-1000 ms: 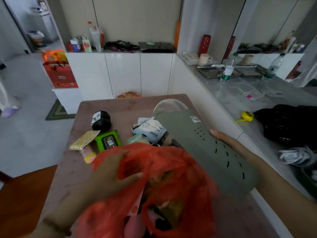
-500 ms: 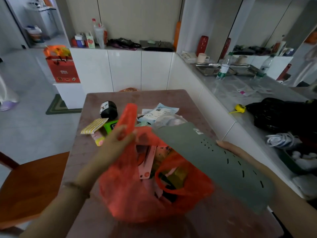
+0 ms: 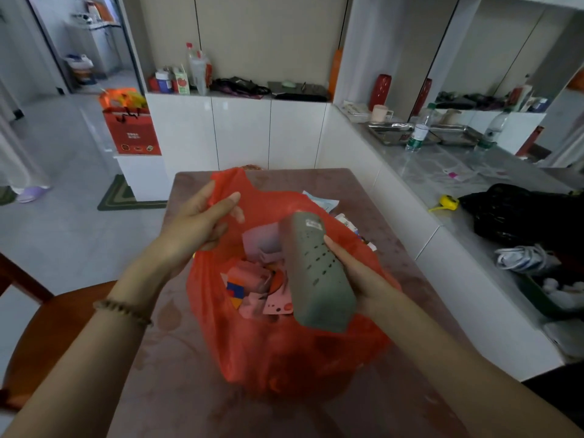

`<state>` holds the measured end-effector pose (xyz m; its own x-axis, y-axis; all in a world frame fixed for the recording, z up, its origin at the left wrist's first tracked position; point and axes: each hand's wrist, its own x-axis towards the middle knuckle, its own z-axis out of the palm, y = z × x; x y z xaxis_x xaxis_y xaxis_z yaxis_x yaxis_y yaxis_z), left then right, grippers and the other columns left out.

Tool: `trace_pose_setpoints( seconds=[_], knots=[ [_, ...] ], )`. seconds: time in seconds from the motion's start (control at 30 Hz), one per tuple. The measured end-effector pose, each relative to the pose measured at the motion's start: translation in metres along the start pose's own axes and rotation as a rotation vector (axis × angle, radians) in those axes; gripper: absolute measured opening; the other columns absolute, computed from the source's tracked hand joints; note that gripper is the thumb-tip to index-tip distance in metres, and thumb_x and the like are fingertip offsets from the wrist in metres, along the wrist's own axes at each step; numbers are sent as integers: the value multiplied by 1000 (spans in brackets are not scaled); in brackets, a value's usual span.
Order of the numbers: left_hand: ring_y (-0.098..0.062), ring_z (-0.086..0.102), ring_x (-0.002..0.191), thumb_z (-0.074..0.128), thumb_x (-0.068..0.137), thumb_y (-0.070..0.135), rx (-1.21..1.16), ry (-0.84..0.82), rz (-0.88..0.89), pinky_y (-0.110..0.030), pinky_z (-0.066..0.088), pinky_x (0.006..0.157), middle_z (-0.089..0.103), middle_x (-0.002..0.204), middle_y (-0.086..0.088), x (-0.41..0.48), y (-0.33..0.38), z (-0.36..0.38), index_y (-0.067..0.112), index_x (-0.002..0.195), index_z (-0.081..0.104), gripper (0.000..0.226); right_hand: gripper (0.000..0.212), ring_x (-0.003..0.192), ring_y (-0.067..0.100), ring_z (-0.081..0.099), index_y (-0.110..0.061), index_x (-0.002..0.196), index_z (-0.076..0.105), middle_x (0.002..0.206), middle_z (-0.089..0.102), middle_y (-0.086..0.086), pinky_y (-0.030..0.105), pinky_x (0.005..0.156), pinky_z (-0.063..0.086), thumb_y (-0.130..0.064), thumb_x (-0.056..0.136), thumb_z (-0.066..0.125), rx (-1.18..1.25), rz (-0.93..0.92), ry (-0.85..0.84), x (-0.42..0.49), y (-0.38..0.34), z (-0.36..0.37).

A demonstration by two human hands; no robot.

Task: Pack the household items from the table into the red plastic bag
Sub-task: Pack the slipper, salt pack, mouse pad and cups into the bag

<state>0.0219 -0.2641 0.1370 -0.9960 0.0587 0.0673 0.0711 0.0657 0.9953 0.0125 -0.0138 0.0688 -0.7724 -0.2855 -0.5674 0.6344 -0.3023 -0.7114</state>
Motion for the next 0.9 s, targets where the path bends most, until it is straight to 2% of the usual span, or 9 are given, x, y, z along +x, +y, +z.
trace_pose_setpoints(
  seconds=[0.17,0.27,0.33,0.4,0.53,0.63,0.7,0.77,0.9],
  knots=[
    [-7,24,41,51,93,32,-8,-13,-1,-23,13,44,62,76,3,6,-4,1,24,120,49,28,37,116,31,58,-2,115,55,123,58,22,41,98,48,-26,88,63,389,-54,64,12,-4,2],
    [-6,24,39,50,94,32,-14,5,-26,-21,15,41,59,78,-2,14,-8,4,10,137,32,51,24,108,31,60,-4,109,52,116,56,22,37,87,52,-17,91,59,-19,59,-5,19,-5,7],
    [-6,24,38,49,95,31,3,-2,-23,-21,16,40,59,78,-3,20,-9,4,12,123,45,34,22,98,23,63,-10,110,57,118,60,13,32,77,55,-21,91,59,-366,76,-22,23,-6,7],
    [-6,27,37,47,95,32,21,10,6,-20,21,38,59,77,-2,28,-9,2,16,96,51,16,30,100,22,65,-11,119,59,123,62,10,32,79,55,-23,91,59,-459,22,-49,27,-14,1],
    [-7,40,37,50,93,39,194,142,58,-21,39,41,56,51,5,55,-17,-3,9,82,57,32,41,100,19,68,-16,117,61,111,71,4,29,82,56,-34,81,61,-359,-157,-141,36,-56,-22],
    [-4,47,35,51,93,39,313,186,52,-13,42,42,54,47,0,86,-27,-1,2,74,62,42,54,88,15,71,-17,100,70,98,74,2,27,73,58,-44,55,82,-181,-290,-176,52,-99,-43],
    [-4,49,35,50,93,39,342,162,10,-12,43,42,58,49,1,110,-34,2,1,79,68,45,61,84,14,72,-17,89,74,93,75,1,25,70,59,-47,38,90,-93,-344,-132,70,-124,-57],
    [-4,51,35,49,93,40,353,131,-74,-13,45,45,58,43,4,134,-44,2,5,84,71,43,77,88,15,72,-16,96,71,99,74,2,26,73,59,-54,31,89,-63,-374,-27,97,-142,-72],
    [-7,54,40,46,90,48,367,93,-214,-16,47,49,58,50,-1,164,-58,7,13,76,72,46,77,110,23,60,-6,130,49,120,61,11,33,97,48,-55,74,64,-42,-213,123,170,-155,-98]
  ],
)
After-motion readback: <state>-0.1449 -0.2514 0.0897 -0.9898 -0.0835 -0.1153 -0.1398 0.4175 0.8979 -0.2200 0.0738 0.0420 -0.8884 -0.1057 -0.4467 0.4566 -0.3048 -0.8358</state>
